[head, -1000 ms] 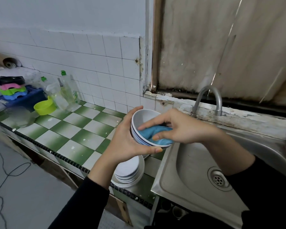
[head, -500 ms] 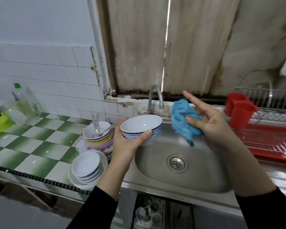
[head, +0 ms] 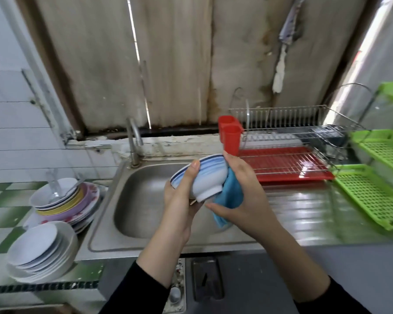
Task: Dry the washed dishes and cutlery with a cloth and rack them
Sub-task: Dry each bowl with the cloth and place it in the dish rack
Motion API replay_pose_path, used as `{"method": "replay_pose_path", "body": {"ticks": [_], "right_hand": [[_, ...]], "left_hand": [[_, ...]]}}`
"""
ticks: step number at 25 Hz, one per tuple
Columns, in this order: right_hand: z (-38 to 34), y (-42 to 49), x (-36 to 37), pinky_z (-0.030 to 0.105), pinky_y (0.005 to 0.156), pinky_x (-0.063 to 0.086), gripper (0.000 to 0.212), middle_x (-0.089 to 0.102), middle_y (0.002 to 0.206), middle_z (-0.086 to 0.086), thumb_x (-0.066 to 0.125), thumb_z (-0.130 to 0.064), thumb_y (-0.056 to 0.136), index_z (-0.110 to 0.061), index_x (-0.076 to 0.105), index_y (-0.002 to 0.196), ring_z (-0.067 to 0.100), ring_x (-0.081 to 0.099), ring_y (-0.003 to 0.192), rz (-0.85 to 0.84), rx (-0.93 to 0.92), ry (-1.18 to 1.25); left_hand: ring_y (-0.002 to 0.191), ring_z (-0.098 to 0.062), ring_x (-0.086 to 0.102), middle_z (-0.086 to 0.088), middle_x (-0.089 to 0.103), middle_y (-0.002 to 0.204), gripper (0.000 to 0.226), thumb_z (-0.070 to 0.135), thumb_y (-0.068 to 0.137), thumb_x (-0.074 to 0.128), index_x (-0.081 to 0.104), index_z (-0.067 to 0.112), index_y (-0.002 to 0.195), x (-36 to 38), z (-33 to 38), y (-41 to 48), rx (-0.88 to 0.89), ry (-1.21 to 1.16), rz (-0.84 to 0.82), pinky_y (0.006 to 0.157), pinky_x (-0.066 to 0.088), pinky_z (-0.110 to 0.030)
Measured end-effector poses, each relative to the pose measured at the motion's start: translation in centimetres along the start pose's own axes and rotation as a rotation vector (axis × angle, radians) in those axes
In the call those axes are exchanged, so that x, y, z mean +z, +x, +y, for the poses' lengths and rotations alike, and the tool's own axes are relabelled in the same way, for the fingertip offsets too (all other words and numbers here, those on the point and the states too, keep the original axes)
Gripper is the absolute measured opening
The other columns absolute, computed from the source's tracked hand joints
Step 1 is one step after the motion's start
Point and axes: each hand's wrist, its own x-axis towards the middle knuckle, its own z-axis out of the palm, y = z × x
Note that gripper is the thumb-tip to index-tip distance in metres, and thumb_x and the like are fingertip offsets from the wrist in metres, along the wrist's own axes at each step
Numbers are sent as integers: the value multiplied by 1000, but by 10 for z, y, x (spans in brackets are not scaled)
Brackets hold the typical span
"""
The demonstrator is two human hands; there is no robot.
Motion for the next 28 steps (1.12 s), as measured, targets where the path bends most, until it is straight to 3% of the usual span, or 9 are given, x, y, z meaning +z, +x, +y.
{"method": "replay_pose_path", "body": {"ticks": [2, 7, 10, 13, 16, 18, 23, 26, 28], "right_hand": [[8, -13, -16, 15, 111, 30, 90, 40, 145, -18, 85, -26, 71, -41, 31, 141, -2, 34, 136, 87, -4, -7], [27, -33, -56, 9, 88, 44, 72, 58, 117, -32, 86, -14, 68, -40, 51, 124, -9, 53, 112, 191, 133, 129], [38, -32, -66, 22, 89, 52, 64, 63, 113, -23, 88, -26, 64, -38, 58, 118, -1, 58, 109, 245, 230, 264], [50, -25, -72, 24, 92, 52, 70, 62, 123, -16, 82, -42, 60, -49, 54, 124, 5, 57, 117, 311, 298, 362], [66, -15, -82, 4, 94, 38, 81, 49, 129, -38, 78, -46, 67, -58, 38, 136, -18, 40, 123, 265, 286, 220], [77, -5, -88, -2, 88, 33, 91, 45, 128, -38, 80, -47, 64, -59, 30, 139, -26, 36, 117, 199, 307, 81], [113, 21, -87, 19, 90, 38, 112, 47, 125, -16, 88, -40, 60, -54, 16, 145, -1, 42, 111, 137, 386, -176], [137, 27, -89, 19, 95, 38, 105, 48, 128, -28, 89, -37, 60, -51, 27, 143, -2, 42, 117, 214, 448, -87], [155, 28, -95, 13, 90, 37, 104, 44, 121, -40, 91, -26, 59, -50, 32, 141, -4, 40, 116, 205, 500, -54]], "left_hand": [[100, -23, 70, -9, 72, 110, 87, 55, 51, 85, 59, 13, 123, 18, -16, -6, -35, 7, -31, 75, 59, -36], [97, -9, 68, 8, 74, 100, 70, 49, 61, 85, 58, 22, 120, 45, -39, -12, 37, 206, -170, 89, 55, -33], [107, 10, 59, 23, 58, 123, 102, 41, 65, 85, 23, 37, 146, 51, -49, -7, 213, 346, -271, 87, 50, -14], [117, 12, 51, 28, 43, 136, 94, 26, 72, 73, 13, 56, 139, 60, -56, 5, 330, 403, -367, 90, 48, -13], [116, 8, 54, 23, 46, 136, 85, 22, 75, 68, 20, 51, 139, 70, -61, 29, 366, 412, -392, 87, 47, -11], [119, 3, 54, 19, 48, 139, 86, 26, 75, 68, 21, 44, 145, 75, -65, 50, 356, 411, -406, 91, 47, -14], [124, 5, 48, 16, 38, 149, 95, 44, 69, 72, 13, 55, 142, 83, -72, 106, 211, 527, -470, 98, 48, -20], [117, 14, 48, 19, 34, 147, 111, 23, 70, 78, 2, 50, 145, 82, -79, 132, 119, 666, -654, 87, 48, -11], [128, 10, 40, 16, 26, 153, 111, 20, 74, 80, 0, 40, 149, 85, -85, 147, 189, 858, -711, 94, 42, -8]]}}
